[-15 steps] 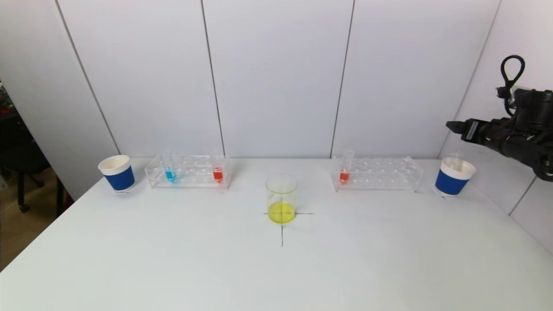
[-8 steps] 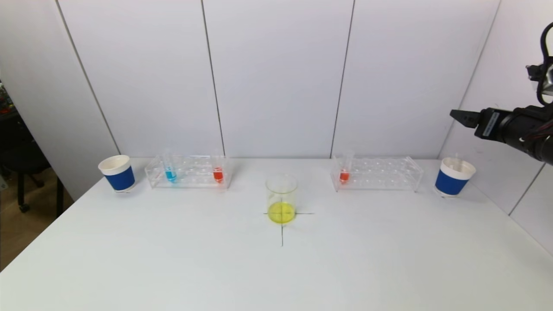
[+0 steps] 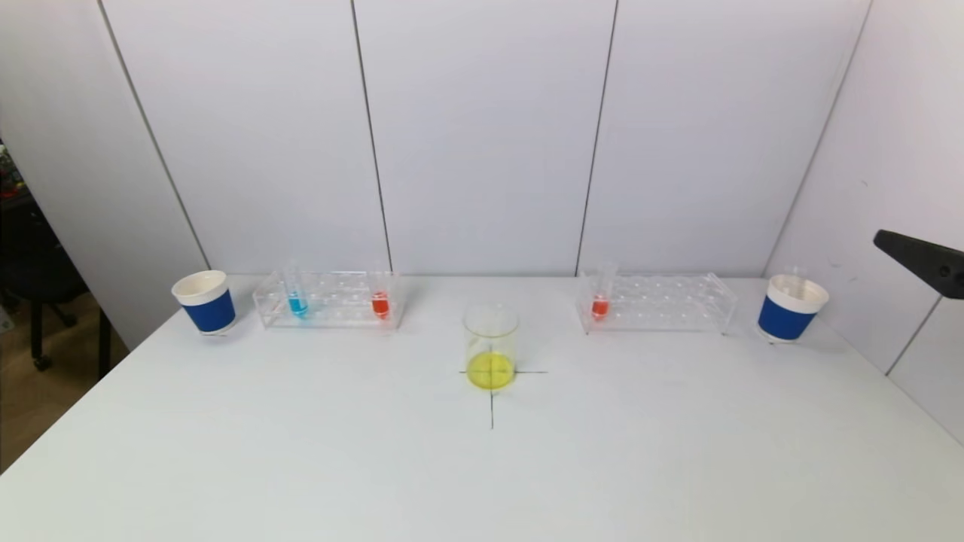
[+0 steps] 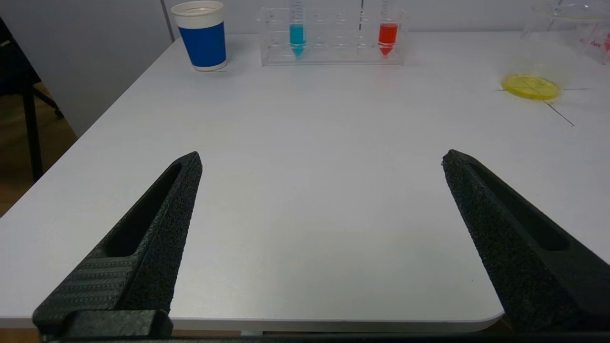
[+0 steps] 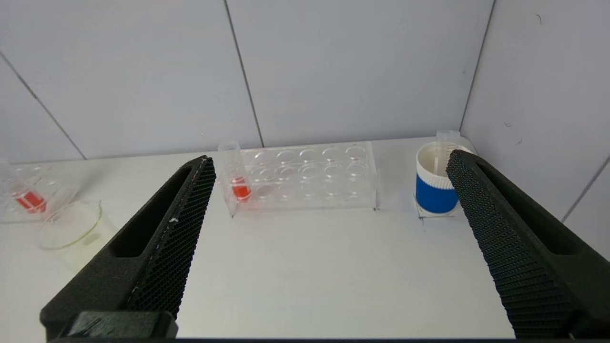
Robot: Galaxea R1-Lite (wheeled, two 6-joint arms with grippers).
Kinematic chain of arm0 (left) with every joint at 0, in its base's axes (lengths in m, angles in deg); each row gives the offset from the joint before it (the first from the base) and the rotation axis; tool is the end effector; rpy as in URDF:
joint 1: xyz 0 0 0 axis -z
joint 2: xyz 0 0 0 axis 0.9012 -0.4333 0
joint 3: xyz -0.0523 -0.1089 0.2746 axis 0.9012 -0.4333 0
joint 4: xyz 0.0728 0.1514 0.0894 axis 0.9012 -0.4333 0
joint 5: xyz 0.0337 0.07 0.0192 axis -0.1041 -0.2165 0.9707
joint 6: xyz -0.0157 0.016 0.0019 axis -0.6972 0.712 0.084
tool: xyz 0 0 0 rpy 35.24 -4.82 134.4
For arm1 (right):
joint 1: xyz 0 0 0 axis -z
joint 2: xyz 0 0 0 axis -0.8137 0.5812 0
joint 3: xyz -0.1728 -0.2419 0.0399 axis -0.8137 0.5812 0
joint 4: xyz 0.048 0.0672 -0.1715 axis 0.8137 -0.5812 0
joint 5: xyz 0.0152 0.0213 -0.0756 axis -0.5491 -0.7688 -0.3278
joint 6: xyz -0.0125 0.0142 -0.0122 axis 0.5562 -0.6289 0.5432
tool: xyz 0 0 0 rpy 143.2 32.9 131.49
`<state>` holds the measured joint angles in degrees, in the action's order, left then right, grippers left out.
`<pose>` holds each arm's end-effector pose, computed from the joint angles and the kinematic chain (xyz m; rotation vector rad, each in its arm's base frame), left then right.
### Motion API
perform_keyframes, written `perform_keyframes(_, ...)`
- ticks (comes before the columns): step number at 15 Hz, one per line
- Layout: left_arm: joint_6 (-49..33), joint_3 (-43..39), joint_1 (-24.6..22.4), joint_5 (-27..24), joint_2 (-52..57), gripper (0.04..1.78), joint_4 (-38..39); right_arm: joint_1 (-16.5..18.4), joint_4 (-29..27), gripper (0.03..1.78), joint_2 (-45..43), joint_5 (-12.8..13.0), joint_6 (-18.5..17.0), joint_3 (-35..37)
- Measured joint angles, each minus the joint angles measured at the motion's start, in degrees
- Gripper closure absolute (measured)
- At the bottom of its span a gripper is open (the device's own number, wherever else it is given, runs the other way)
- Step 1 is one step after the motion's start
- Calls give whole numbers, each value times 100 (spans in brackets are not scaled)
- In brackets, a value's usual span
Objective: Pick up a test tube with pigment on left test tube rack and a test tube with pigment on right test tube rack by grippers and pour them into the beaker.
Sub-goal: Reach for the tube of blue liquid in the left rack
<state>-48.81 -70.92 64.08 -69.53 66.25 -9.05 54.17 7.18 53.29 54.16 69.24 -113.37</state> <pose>-0.0228 -0.0002 0.0758 -0.0090 -0.0031 0.0042 0.1464 0.0011 0.2418 0.1213 0.0639 0.0142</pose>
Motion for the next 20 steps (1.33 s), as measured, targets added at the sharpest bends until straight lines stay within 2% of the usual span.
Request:
perform_keyframes(4, 0, 0, 0, 0, 0, 6, 0, -69, -909, 5, -1610, -146, 40, 544)
perform_keyframes(8, 0, 0, 0, 0, 0, 6, -2, -61, -1853, 5, -3046, -145, 171, 1035)
perform_keyframes(12, 0, 0, 2, 0, 0, 6, 0, 13, -2098, 5, -4190, -107, 672, 1643)
perform_keyframes(18, 0, 0, 0, 0, 0, 6, -2, 60, -3120, 5, -5621, -156, 891, 2035)
perform_keyframes(19, 0, 0, 2, 0, 0, 6, -2, 56, -3150, 5, -5786, -151, 974, 2159)
perform_keyframes(20, 2, 0, 0, -2, 0, 6, -2, 51, -2951, 5, -5901, -156, 1029, 2286)
